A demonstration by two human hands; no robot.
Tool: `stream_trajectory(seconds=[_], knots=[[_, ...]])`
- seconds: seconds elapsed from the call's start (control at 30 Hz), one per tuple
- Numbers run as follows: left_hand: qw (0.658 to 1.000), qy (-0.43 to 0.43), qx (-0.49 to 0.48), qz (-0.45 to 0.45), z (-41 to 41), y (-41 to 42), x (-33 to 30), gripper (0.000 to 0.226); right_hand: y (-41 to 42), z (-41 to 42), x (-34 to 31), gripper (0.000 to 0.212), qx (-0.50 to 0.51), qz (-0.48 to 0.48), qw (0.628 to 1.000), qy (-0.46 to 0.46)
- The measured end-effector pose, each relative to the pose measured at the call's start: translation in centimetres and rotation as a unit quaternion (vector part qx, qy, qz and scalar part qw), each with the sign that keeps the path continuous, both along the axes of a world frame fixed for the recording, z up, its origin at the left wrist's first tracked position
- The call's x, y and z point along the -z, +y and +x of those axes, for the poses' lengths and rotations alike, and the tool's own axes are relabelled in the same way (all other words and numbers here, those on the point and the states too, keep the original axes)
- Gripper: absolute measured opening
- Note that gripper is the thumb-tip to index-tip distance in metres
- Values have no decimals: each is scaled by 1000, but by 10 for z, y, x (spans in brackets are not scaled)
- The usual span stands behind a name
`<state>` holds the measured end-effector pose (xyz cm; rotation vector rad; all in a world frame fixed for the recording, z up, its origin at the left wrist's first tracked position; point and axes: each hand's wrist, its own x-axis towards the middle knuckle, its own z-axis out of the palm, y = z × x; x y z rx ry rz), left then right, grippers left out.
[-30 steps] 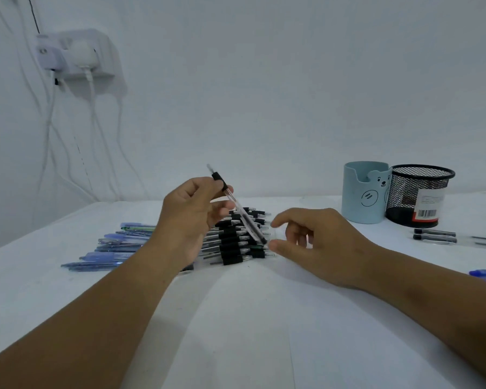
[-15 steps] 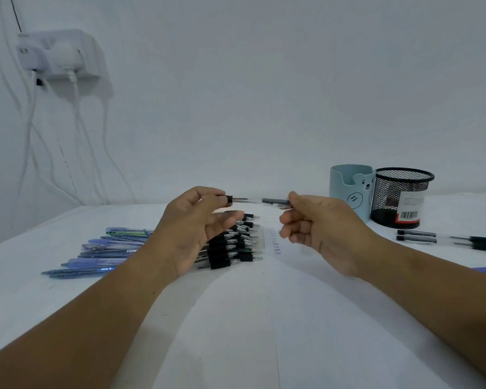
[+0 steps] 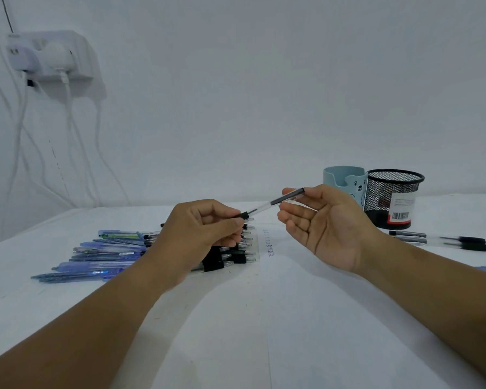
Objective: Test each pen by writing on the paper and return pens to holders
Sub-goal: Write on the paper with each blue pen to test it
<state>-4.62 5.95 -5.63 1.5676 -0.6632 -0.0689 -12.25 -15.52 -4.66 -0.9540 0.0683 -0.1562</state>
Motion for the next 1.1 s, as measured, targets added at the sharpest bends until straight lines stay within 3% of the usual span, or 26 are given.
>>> stream_trajectory(seconds=[0.17,0.3,0.43,0.57,0.7,0.8,0.87,0.9,0.97,1.1], knots=[[1000,-8,4,4,-1,-2,0,6,2,-1,1,35,-14,-30,999,-11],[998,-51,5,38,-6,-8,2,8,13,3,5,69,-23,-131,991,-11],[993,-91,-13,78,-8,-10,2,8,16,6,5,87,-15,-201,979,-35],[985,-141,-27,98,-9,-10,1,7,18,4,7,72,-16,-264,963,-49],[970,-176,-47,162,-7,-10,3,22,17,8,8,20,65,-276,956,-75],[941,-215,-47,257,1,-3,8,37,5,16,9,27,132,-246,959,-55],[917,-260,-35,302,5,0,12,42,0,17,9,17,126,-253,958,-39],[910,-273,-27,311,6,1,13,45,-2,16,9,10,109,-268,957,-25],[901,-279,-16,331,7,-1,14,46,-4,17,12,16,69,-306,949,4],[876,-298,-4,380,6,-3,14,37,1,24,19,26,64,-430,900,23]])
